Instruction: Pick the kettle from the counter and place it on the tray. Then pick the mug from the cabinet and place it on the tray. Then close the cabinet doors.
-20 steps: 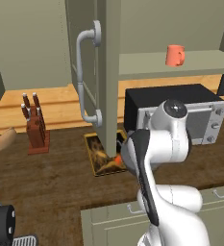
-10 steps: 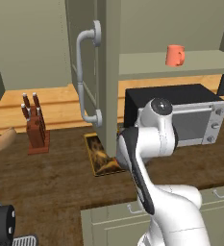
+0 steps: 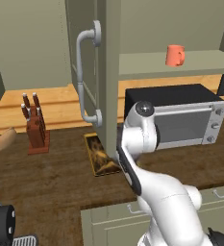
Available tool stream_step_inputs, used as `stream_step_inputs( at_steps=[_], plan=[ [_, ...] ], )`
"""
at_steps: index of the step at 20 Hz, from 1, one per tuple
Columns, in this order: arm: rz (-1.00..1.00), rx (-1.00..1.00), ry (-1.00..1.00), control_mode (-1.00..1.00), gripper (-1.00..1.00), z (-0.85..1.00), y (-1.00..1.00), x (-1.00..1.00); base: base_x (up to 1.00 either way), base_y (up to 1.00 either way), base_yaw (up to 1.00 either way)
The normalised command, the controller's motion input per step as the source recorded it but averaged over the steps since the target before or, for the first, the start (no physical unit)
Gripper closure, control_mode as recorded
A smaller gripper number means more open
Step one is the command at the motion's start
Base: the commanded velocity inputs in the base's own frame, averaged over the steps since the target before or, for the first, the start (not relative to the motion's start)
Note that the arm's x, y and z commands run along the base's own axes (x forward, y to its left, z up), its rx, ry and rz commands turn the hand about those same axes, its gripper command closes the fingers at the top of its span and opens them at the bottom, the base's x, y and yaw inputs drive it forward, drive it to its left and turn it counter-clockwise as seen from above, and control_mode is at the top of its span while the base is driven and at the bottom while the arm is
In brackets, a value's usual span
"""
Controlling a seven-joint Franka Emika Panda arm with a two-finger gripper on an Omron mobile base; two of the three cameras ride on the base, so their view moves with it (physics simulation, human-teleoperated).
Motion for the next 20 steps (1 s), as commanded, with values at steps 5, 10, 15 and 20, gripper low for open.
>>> stream_step_inputs(
  at_steps=[5, 10, 15, 20],
  plan=[
    [-0.03, 0.03, 0.02, -1.00, 1.00, -0.11, 0.16, 0.60, 0.00, 0.00, 0.00],
    [-0.02, 0.07, 0.07, -1.00, 1.00, 0.00, 0.10, 0.54, 0.00, 0.00, 0.00],
    [-0.03, 0.03, 0.01, -1.00, 1.00, -0.09, 0.11, 0.51, 0.00, 0.00, 0.00],
    [-0.04, 0.00, 0.00, -1.00, 1.00, -0.18, 0.12, 0.43, 0.00, 0.00, 0.00]
  ],
)
